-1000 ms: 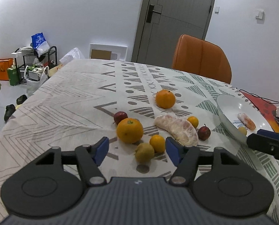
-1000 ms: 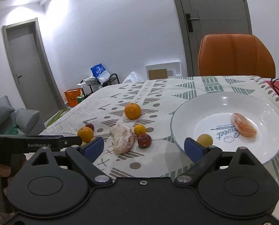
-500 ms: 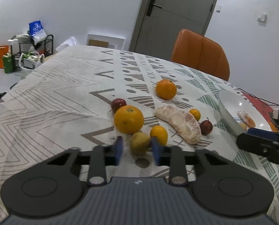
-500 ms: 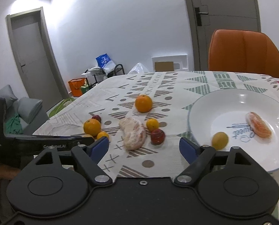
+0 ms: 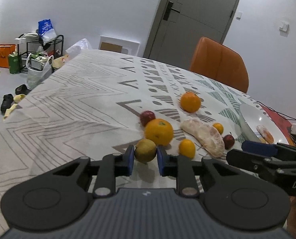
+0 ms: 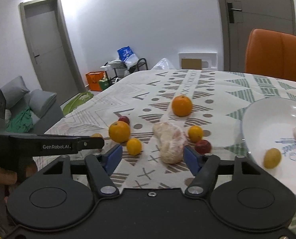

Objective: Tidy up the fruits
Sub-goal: 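Grasp another yellow-green fruit with the left tool while the right grasps a yellow apricot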

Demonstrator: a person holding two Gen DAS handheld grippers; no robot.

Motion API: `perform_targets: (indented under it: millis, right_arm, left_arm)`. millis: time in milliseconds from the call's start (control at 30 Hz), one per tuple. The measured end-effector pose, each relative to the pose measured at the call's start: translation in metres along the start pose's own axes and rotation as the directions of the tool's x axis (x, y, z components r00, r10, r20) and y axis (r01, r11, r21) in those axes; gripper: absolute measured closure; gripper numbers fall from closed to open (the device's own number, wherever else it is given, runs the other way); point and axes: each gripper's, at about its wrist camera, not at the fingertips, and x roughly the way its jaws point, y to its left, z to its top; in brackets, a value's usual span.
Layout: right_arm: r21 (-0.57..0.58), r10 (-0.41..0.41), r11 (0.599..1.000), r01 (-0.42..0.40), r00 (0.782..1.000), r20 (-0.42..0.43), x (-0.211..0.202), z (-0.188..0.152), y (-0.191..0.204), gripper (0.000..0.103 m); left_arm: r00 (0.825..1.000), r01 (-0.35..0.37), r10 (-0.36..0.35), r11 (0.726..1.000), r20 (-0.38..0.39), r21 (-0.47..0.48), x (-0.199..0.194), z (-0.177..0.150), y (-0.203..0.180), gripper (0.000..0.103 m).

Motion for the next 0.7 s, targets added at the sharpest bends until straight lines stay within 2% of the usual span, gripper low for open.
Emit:
perform_targets:
  millis: [500,700]
  right_arm:
    - [-0.058,0.041,0.997,-0.044,0.998,-0.042,0.031,0.006,0.027,0.043]
    - [-0.070,-0.005,0.998,0.001,0.998,-0.065,0.048,0.008,0.030,0.047]
  left_arm:
    - [0.999,-0.032,0.033,0.999,0.018,-0.036,-0.004,0.007,0.021,0.080]
    - [0.999,-0.040,0.040,0.998,0.016,-0.056,-0.008,0.003,0.027,0.081]
